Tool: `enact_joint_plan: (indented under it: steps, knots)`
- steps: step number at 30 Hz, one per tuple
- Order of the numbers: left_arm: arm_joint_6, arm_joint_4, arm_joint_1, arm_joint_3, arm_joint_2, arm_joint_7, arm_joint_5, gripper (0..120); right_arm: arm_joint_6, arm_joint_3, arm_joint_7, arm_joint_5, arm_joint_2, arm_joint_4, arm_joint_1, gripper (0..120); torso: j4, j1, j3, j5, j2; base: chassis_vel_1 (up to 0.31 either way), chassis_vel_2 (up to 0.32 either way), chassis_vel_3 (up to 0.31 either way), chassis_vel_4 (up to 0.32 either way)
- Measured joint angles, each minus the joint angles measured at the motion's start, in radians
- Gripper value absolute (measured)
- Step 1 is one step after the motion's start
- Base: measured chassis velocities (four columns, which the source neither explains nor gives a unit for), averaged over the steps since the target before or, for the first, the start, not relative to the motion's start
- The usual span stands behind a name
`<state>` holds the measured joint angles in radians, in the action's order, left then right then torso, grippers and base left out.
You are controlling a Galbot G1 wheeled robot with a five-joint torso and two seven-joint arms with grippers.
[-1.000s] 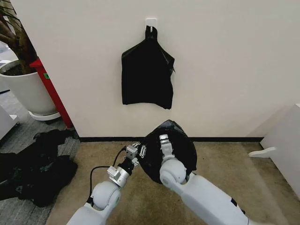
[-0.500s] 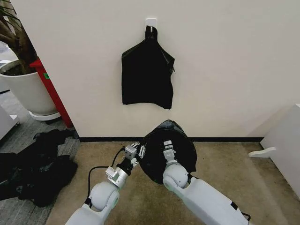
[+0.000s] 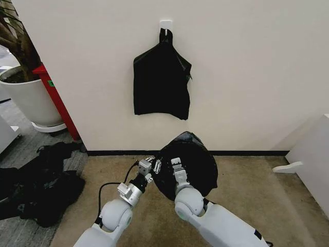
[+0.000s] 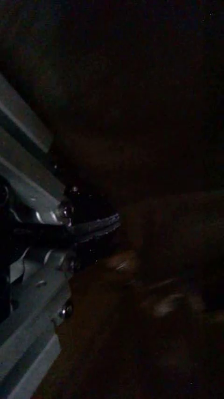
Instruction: Place the garbage bag over the trash bin.
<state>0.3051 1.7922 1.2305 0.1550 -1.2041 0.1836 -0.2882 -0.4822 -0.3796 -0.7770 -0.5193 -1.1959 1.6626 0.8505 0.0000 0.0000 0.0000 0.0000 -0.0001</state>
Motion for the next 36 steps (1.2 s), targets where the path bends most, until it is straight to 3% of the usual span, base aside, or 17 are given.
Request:
enact_joint_plan:
  steps: [4,8,17,21,27,36]
  knots:
    - [0.0,0.003,0.0,0.004,0.003,0.0,-0.002,3,-0.059,0.008,-0.043,0.026,0.009,-0.005,0.003,0,0.0,0.0,0.0,0.0,0.0,0.0,0.0,0.0,0.0]
    - [0.0,0.001,-0.002,0.004,0.001,0.0,-0.002,3,-0.053,0.012,-0.043,0.036,0.017,0.003,0.003,0,-0.0001,0.0,0.0,0.0,0.0,0.0,0.0,0.0,0.0]
    - [0.0,-0.017,-0.011,0.004,0.0,-0.002,-0.009,3,0.151,0.009,0.119,0.109,0.021,0.054,0.017,0,0.0,0.0,0.0,0.0,0.0,0.0,0.0,0.0,0.0]
    - [0.0,-0.01,-0.005,0.002,0.0,-0.002,-0.009,3,0.188,0.014,0.145,0.129,0.006,0.018,-0.014,0,-0.0001,0.0,0.0,0.0,0.0,0.0,0.0,0.0,0.0]
    - [0.0,-0.003,0.0,0.001,0.0,-0.002,-0.01,3,0.169,0.041,0.136,0.12,-0.013,-0.032,-0.065,0,0.0,0.0,0.0,0.0,0.0,0.0,0.0,0.0,0.0]
    - [0.0,0.012,0.011,0.007,0.006,0.001,-0.01,3,0.024,0.086,0.02,0.047,-0.015,-0.068,-0.099,0,-0.0001,0.0,0.0,0.0,0.0,0.0,0.0,0.0,0.0]
